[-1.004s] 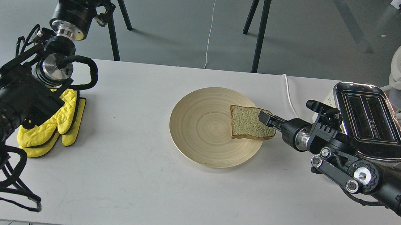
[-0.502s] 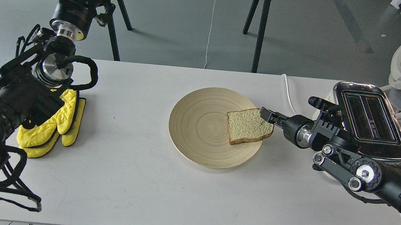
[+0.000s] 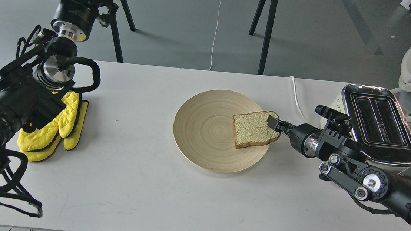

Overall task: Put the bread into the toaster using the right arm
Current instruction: 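Close the right gripper on the edge of the bread slice in the bowl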

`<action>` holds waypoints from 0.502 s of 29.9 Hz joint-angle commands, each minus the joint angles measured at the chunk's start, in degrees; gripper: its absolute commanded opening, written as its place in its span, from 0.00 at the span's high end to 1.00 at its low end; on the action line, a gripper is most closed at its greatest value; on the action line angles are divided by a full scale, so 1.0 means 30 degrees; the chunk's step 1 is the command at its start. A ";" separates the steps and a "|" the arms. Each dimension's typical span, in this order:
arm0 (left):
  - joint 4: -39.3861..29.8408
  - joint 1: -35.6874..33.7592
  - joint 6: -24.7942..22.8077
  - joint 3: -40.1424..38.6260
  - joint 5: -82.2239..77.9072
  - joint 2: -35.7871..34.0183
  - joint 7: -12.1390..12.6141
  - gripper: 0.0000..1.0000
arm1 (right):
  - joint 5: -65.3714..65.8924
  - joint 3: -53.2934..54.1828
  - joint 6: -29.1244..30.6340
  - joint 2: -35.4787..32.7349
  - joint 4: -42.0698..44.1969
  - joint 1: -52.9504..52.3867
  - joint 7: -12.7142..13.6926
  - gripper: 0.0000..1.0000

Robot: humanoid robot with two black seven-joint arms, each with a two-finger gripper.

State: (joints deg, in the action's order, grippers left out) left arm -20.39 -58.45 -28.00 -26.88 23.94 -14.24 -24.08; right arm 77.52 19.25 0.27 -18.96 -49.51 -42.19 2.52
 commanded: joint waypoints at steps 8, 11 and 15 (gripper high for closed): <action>0.0000 -0.0001 0.0000 -0.0004 -0.0012 -0.0001 0.0001 0.00 | -0.0088 -0.0031 -0.0380 0.0694 0.0888 0.0146 -0.0194 0.59; 0.0000 -0.0001 0.0000 -0.0004 -0.0012 -0.0001 0.0001 0.00 | -0.0117 -0.0031 -0.0762 0.0812 0.0830 0.0146 -0.0194 0.72; 0.0000 -0.0001 0.0000 -0.0004 -0.0012 -0.0001 0.0001 0.00 | -0.0146 -0.0031 -0.0762 0.0812 0.0830 0.0146 -0.0194 0.85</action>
State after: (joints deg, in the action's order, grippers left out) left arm -20.39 -58.45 -28.00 -26.90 23.91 -14.24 -24.08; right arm 77.13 19.16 -1.93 -16.56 -47.00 -41.75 1.93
